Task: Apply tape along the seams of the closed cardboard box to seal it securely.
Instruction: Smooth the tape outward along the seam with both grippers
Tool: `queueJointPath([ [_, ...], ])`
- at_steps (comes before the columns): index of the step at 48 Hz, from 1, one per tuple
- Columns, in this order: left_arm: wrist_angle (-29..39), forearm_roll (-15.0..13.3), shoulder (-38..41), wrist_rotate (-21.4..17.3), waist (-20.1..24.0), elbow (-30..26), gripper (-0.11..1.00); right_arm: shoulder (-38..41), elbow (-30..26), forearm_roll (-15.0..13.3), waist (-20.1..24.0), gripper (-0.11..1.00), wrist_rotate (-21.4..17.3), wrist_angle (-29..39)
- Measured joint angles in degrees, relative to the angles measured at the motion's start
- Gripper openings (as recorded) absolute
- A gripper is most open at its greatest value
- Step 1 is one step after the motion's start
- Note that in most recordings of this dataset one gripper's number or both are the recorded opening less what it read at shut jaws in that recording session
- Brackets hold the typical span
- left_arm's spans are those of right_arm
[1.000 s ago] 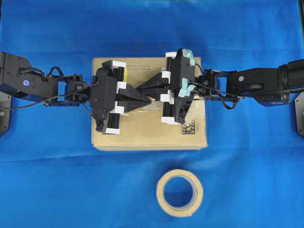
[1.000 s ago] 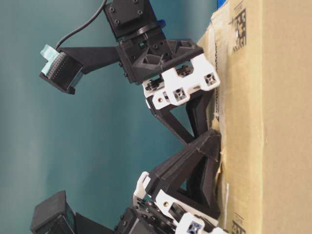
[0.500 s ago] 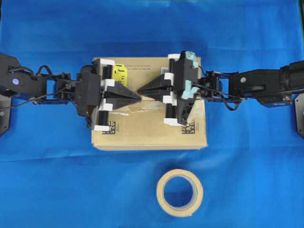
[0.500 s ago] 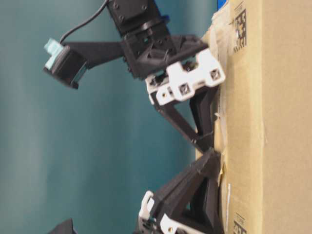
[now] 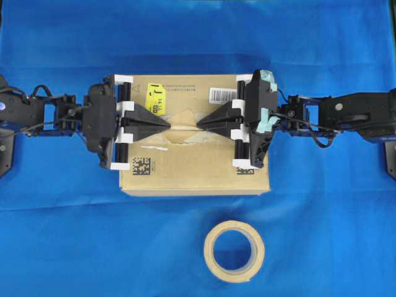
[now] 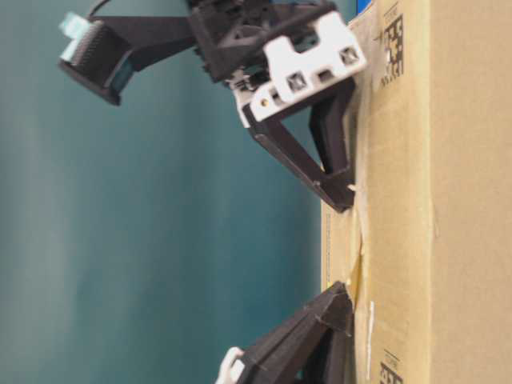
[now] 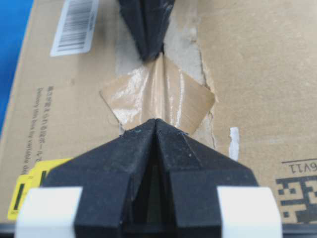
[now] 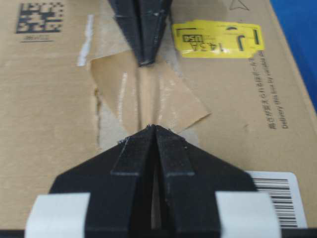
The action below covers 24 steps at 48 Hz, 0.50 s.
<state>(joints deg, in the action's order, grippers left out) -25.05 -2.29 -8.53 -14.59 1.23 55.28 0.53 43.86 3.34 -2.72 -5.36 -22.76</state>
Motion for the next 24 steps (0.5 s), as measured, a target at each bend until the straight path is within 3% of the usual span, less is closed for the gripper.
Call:
queueJointPath([
  [24, -2.5, 0.0, 5.8, 0.1, -3.0, -5.0, 0.00, 4.5, -5.4, 0.0, 0.3, 0.00, 0.4, -0.9],
])
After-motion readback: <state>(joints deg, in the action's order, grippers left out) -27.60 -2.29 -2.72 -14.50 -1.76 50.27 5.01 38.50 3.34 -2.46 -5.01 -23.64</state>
